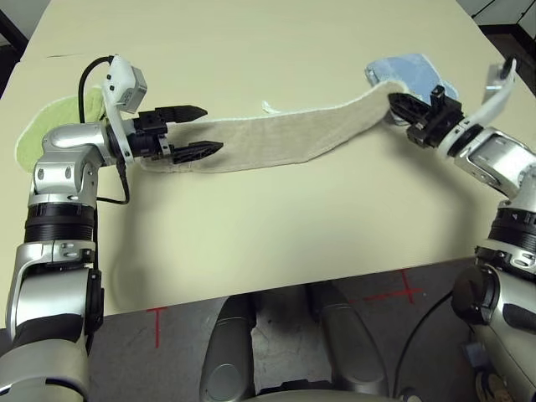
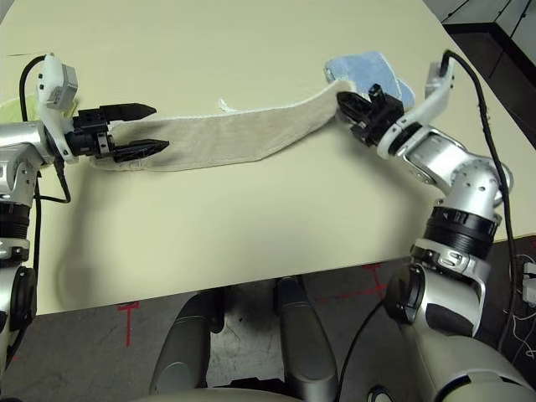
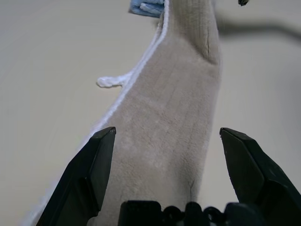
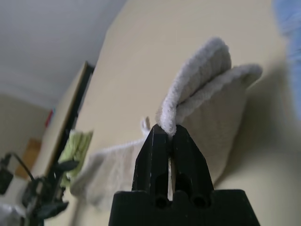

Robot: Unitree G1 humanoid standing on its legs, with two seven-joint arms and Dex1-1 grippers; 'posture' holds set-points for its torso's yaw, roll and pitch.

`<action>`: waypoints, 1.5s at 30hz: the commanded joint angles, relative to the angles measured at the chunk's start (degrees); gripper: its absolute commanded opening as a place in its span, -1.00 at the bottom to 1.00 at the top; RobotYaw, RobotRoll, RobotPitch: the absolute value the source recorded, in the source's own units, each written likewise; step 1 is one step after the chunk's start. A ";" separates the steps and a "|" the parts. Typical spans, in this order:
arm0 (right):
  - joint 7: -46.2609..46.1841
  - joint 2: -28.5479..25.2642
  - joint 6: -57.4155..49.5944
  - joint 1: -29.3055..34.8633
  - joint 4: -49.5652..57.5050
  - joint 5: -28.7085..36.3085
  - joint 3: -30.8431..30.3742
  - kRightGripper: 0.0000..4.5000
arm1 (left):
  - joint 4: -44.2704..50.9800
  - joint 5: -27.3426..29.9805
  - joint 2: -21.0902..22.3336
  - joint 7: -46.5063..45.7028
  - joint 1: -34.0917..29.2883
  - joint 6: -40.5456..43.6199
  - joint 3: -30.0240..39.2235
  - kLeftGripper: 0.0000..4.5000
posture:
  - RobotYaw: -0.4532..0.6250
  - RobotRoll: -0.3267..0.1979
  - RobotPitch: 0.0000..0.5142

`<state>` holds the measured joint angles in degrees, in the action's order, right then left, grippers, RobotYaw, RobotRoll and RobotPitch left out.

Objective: Fold the towel and set it aside.

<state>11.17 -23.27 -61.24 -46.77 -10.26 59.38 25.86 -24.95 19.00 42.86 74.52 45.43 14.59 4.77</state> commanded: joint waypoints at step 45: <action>22.10 2.41 2.31 -6.35 4.76 -25.33 -28.56 -0.98 | -24.10 0.46 -0.24 11.67 1.26 -25.46 3.00 1.00 | -0.13 0.25 0.05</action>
<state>32.49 -20.84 -58.05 -53.06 -6.09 34.35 -1.86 -48.31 19.07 42.59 84.34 47.13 -9.55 6.97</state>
